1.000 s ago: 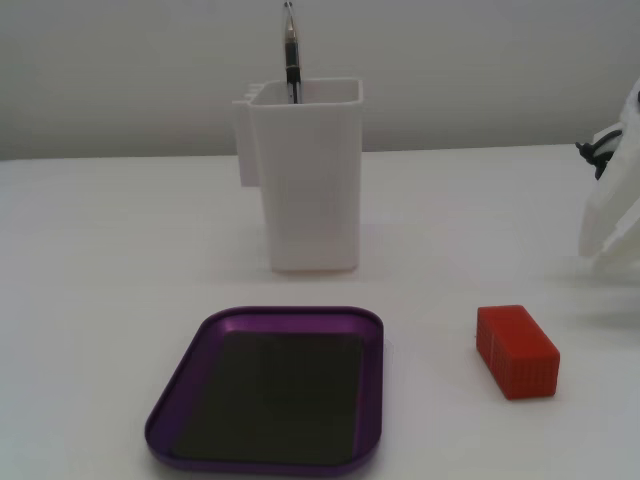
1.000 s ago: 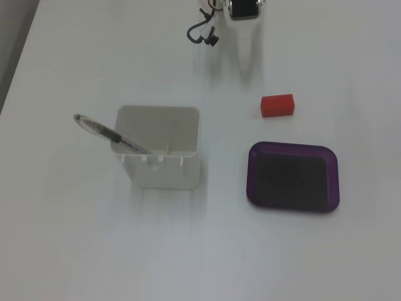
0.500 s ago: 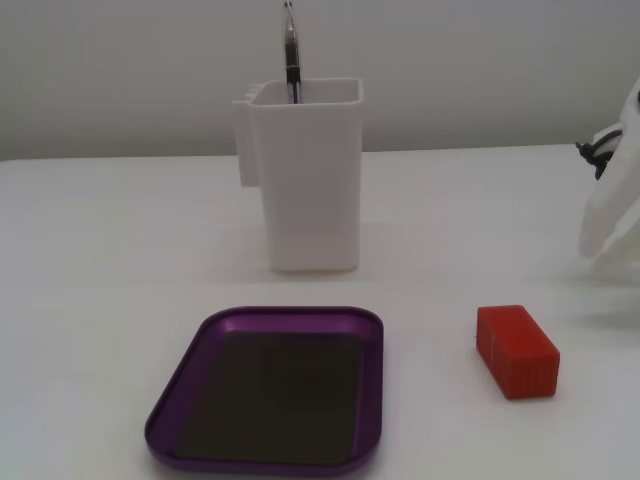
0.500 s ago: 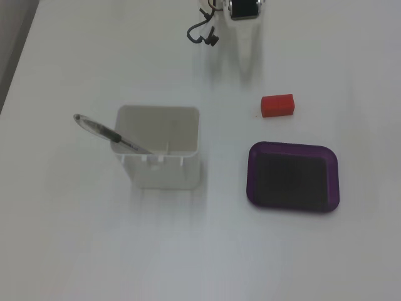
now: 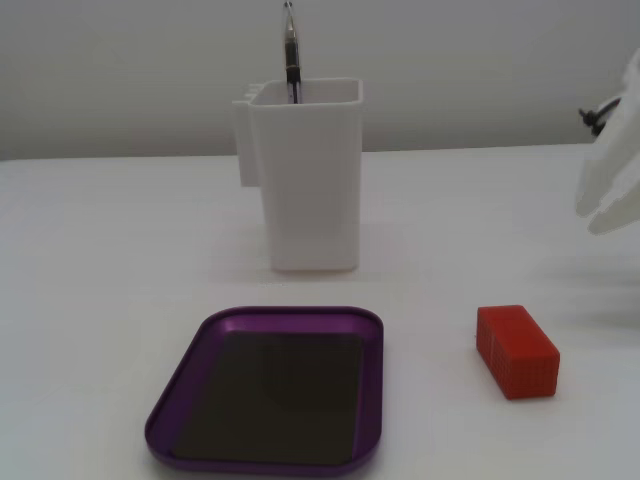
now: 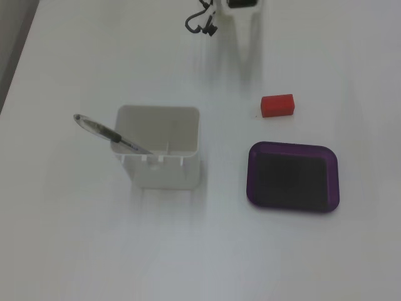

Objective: Pick up the red cube and place it in the box.

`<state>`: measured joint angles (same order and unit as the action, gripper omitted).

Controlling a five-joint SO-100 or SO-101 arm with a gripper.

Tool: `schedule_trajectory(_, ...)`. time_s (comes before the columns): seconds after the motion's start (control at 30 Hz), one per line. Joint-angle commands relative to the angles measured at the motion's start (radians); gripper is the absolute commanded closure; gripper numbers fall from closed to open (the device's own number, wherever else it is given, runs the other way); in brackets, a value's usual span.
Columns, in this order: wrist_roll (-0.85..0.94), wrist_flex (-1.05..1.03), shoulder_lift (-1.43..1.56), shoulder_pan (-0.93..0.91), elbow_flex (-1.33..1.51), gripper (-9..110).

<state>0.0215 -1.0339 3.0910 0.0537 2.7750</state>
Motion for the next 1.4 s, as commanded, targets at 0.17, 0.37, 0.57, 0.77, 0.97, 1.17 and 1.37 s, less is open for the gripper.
schedule_trajectory(0.17,-0.127,-0.077,-0.736,0.092,-0.638,102)
schedule_trajectory(0.37,-0.163,-0.202,-1.103,0.293,-0.931,90)
schedule_trajectory(0.57,-0.163,-0.196,-1.292,0.305,-0.988,84)
schedule_trajectory(0.77,-0.156,-0.114,-1.378,0.305,-0.979,84)
schedule_trajectory(0.97,-0.155,-0.091,-1.416,0.305,-0.989,79)
schedule_trajectory(1.17,-0.150,-0.049,-1.454,0.244,-0.989,79)
schedule_trajectory(1.37,-0.150,-0.038,-1.534,0.152,-0.989,79)
